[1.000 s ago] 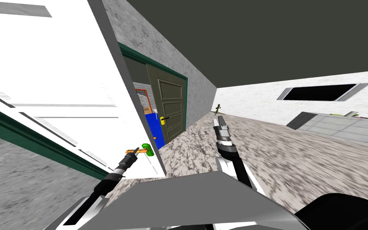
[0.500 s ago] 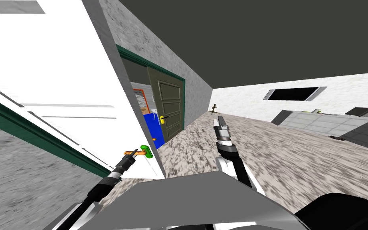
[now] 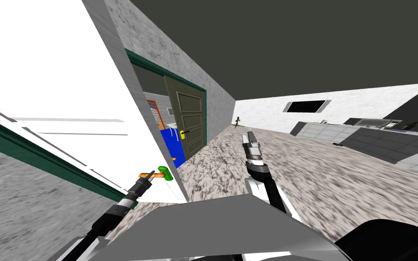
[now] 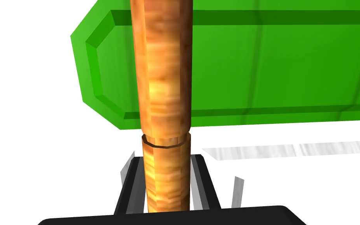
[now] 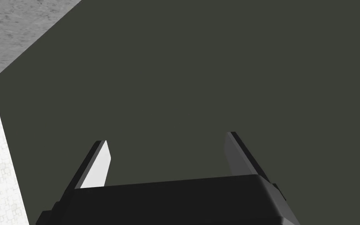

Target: Pull the door open

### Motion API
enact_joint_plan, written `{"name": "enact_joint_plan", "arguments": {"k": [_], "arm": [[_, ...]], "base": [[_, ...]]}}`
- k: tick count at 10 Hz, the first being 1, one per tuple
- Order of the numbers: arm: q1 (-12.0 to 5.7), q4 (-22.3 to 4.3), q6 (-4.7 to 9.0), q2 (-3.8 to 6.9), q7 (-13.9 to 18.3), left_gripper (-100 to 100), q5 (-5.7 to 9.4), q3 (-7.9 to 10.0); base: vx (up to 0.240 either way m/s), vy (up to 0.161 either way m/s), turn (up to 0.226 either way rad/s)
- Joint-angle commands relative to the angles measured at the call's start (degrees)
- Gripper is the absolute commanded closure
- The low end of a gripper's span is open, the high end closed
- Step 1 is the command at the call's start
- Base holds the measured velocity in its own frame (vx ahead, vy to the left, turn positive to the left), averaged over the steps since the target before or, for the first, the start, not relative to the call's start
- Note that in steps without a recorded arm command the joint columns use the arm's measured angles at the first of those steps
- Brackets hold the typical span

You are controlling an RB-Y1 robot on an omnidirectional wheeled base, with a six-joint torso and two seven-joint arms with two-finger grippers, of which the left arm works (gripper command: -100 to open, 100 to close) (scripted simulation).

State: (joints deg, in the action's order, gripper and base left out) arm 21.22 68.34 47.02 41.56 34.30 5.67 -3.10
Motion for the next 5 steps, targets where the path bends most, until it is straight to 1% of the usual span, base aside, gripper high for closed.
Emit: {"name": "enact_joint_plan", "arguments": {"k": [1, 4, 5], "arm": [[0.62, -0.5, 1.65, 0.41, 0.5, 100, -0.17, -0.39], [1.27, -1.2, 3.69, 1.17, 1.1, 100, -0.31, -0.72], [0.82, -1.6, 3.19, 1.15, 1.0, 100, -0.24, -0.51]], "base": [[-0.205, 0.088, -0.138], [-0.191, 0.065, -0.125], [-0.088, 0.039, -0.026]]}}
